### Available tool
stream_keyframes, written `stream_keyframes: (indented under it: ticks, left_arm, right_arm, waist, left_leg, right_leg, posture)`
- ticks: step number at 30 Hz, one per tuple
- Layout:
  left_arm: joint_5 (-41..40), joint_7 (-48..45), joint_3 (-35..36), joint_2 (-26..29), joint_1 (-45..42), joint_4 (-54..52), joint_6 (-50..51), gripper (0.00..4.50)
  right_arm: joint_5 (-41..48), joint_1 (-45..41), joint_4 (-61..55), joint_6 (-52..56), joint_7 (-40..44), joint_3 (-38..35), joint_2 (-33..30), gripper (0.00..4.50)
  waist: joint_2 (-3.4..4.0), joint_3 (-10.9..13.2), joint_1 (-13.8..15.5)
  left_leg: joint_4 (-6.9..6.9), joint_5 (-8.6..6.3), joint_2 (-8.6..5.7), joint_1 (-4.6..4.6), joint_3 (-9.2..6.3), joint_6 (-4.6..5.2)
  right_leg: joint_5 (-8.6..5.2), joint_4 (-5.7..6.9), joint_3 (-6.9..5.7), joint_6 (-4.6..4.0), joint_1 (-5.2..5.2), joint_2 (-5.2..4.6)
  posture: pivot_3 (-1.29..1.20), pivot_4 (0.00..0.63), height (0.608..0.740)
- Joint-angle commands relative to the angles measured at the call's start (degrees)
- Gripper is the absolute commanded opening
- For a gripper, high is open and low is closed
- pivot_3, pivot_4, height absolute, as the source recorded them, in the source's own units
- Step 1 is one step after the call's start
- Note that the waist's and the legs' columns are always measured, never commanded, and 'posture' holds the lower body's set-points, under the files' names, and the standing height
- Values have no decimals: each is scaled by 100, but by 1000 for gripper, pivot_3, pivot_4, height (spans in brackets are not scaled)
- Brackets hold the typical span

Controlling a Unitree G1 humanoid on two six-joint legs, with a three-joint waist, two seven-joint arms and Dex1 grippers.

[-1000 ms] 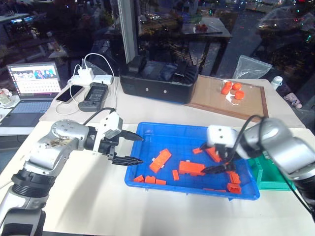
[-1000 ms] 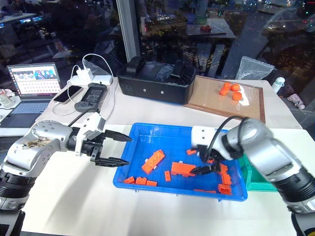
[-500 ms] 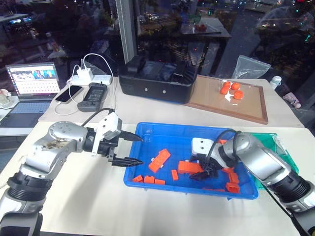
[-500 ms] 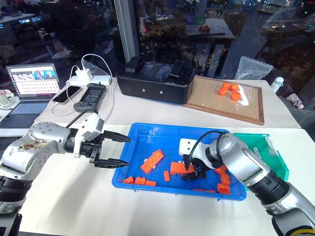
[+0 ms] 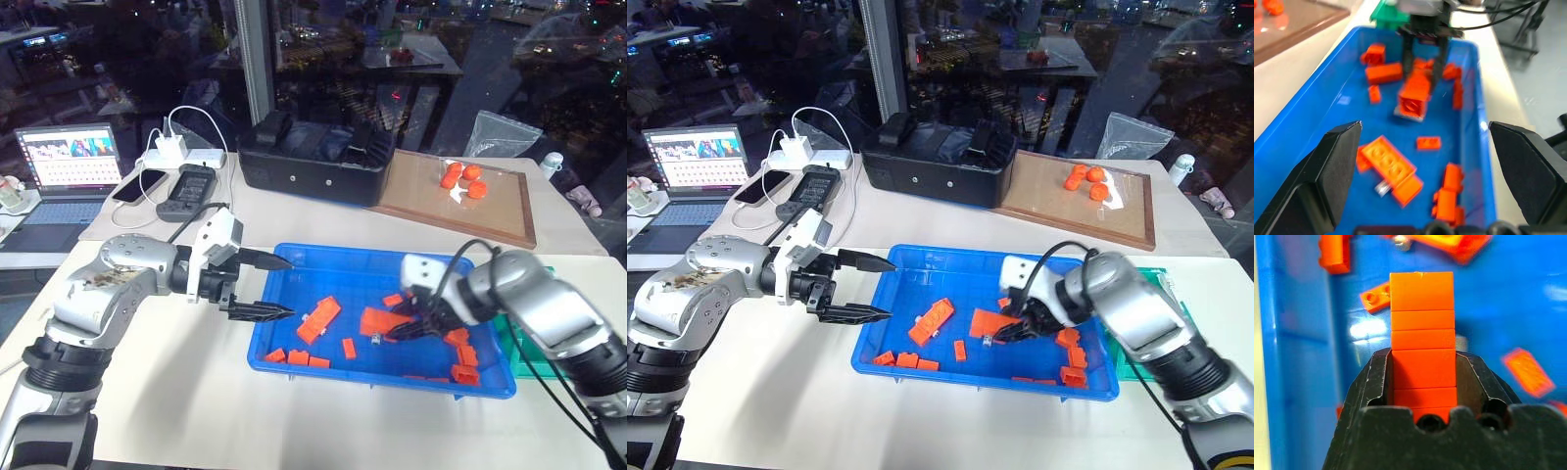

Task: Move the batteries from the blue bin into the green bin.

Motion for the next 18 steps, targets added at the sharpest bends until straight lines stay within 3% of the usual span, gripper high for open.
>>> stream_keyframes:
  ticks: [1,5,12,14,18]
  left_arm:
    - [-74,31,132,12,-40,-149,-59,4500]
    - [-48,28,120,-33,-74,-83,-137,4500]
    - [-290,-96,175,17,-20,-219,-100,4500]
    - [-291,-112,165,41,4,-238,-112,4500]
    - [-284,-114,148,62,27,-267,-110,4500]
  right_arm:
    - [-155,-131,379,-298,-162,-190,-81,1455]
    - [-645,-382,1311,-888,-716,-122,182,1455]
    - [-1077,-465,2081,-1425,-949,0,460,1455]
    - [-1140,-478,2115,-1437,-964,-10,510,2461]
    - [-1135,-461,1943,-1325,-878,-89,494,3633]
  waist:
    - [0,0,-8]
    - [0,0,-32]
    - [1,0,-74]
    - [1,0,-76]
    - [1,-1,-87]
  left_leg:
    - [-1,0,0,0,0,0]
    - [-2,0,-1,-6,-1,0]
    - [-7,0,-1,-7,-1,1]
    - [-6,1,-1,-7,0,0]
    - [-5,1,0,-6,0,0]
  right_leg:
    - [0,0,0,0,0,1]
    - [0,5,5,-1,10,1]
    - [0,5,8,0,12,8]
    - [0,4,7,0,13,9]
    - [0,6,7,0,14,9]
  posture:
    - [0,150,738]
    - [0,150,738]
    - [0,150,738]
    - [0,150,738]
    - [0,150,738]
